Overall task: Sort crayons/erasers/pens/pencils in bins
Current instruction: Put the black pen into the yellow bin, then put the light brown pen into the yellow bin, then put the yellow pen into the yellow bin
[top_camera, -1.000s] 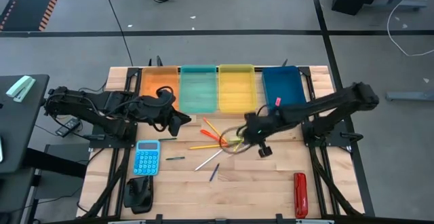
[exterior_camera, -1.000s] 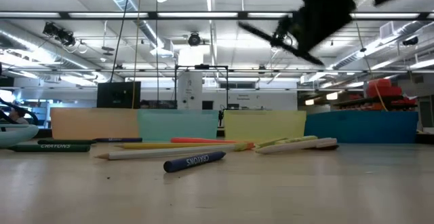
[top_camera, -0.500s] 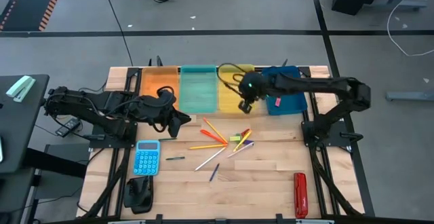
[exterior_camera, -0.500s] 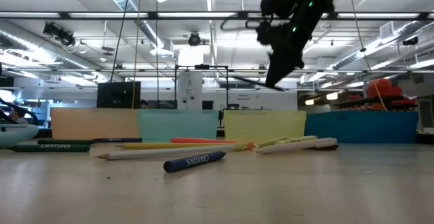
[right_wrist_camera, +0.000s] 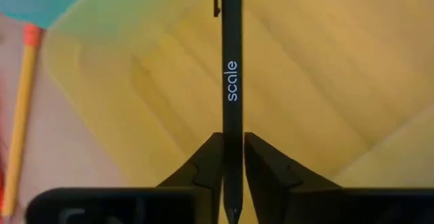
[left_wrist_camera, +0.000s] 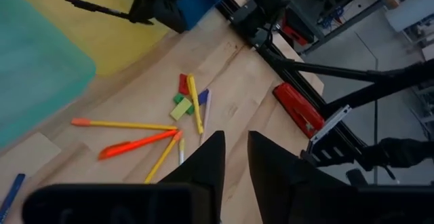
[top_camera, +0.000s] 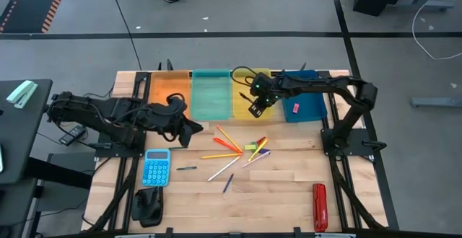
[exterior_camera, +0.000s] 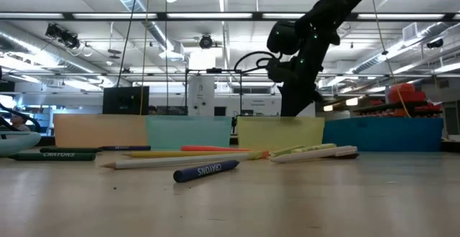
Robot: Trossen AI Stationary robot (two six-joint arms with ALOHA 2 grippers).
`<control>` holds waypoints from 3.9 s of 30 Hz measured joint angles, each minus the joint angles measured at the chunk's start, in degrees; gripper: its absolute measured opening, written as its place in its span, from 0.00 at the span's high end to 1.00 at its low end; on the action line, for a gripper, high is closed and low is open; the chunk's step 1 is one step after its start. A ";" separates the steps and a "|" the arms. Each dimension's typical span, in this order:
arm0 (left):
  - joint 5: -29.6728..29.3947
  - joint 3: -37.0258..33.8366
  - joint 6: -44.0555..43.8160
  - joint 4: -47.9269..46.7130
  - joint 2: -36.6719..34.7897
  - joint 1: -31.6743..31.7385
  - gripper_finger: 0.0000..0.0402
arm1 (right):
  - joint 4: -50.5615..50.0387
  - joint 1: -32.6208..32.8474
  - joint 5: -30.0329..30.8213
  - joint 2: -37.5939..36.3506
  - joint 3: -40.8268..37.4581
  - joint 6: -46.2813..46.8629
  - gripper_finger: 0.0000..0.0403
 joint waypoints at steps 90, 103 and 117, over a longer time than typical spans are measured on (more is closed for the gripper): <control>-0.09 0.00 6.20 -5.79 0.00 -1.99 0.80 | -12.91 36.82 -0.63 -0.56 3.21 1.06 0.96; -0.14 0.00 9.24 -6.52 -0.02 -2.27 0.81 | -18.06 24.69 17.45 -15.30 8.22 9.38 0.99; -0.16 -0.01 9.43 -6.51 0.00 -1.14 0.81 | -16.35 26.20 2.22 -4.94 8.20 -9.72 0.75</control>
